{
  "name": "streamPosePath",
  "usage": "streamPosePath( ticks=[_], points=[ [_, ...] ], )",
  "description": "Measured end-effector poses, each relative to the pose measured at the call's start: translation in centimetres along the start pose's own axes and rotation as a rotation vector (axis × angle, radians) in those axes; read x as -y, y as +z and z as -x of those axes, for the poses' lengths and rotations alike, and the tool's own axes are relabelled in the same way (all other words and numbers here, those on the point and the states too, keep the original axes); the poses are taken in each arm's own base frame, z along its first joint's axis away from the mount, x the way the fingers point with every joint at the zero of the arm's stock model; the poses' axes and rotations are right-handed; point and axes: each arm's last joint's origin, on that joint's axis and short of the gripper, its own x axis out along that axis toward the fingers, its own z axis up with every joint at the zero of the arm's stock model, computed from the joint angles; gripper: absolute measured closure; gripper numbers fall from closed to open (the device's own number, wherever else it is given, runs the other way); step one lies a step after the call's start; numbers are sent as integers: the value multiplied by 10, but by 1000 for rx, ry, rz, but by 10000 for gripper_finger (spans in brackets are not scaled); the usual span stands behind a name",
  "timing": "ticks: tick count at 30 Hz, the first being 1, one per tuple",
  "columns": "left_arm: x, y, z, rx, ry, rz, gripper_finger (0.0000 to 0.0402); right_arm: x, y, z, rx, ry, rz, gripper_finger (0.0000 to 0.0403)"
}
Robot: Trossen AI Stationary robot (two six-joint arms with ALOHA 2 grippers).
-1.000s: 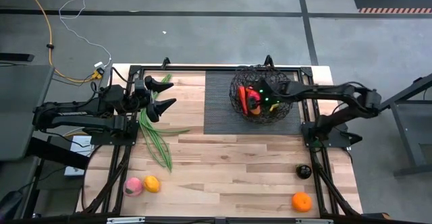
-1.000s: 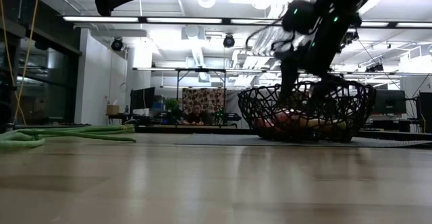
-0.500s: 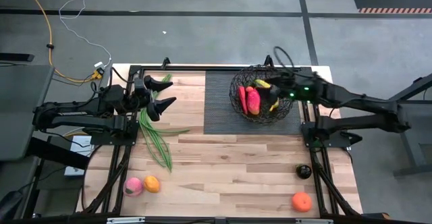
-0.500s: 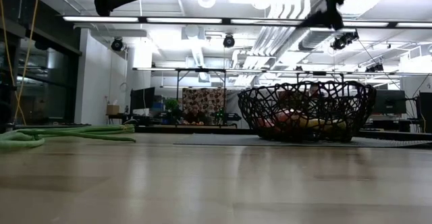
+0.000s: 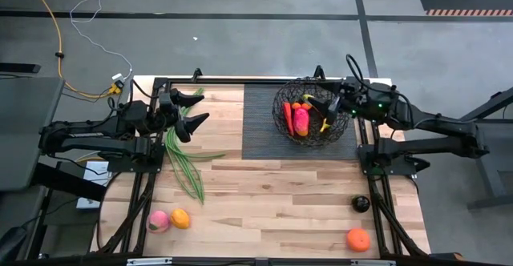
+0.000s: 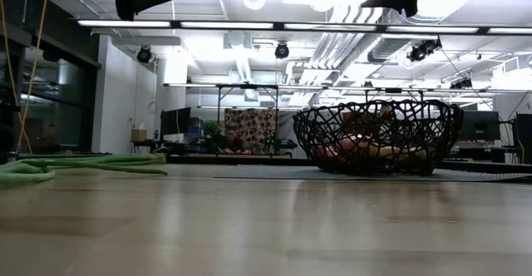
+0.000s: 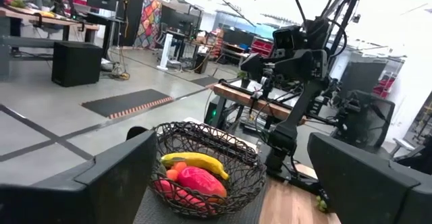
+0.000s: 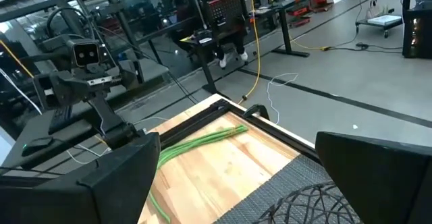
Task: Build produce basket
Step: Put the green beans into the black basket
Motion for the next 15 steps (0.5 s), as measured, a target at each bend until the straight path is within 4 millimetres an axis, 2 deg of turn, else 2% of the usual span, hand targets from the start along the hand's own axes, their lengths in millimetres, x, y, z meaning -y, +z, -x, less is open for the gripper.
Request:
streamPosePath(
  ticks=[5, 9, 15],
  points=[
    [-1, -1, -7, -51, 99, 72, 32, 0, 0, 0, 0, 0, -4, 15],
    [-10, 0, -23, -281, 305, 40, 36, 0, 0, 0, 0, 1, -7, 15],
    [-49, -7, -53, -627, 729, 7, 37, 0, 0, 0, -3, 3, -23, 15]
  ],
)
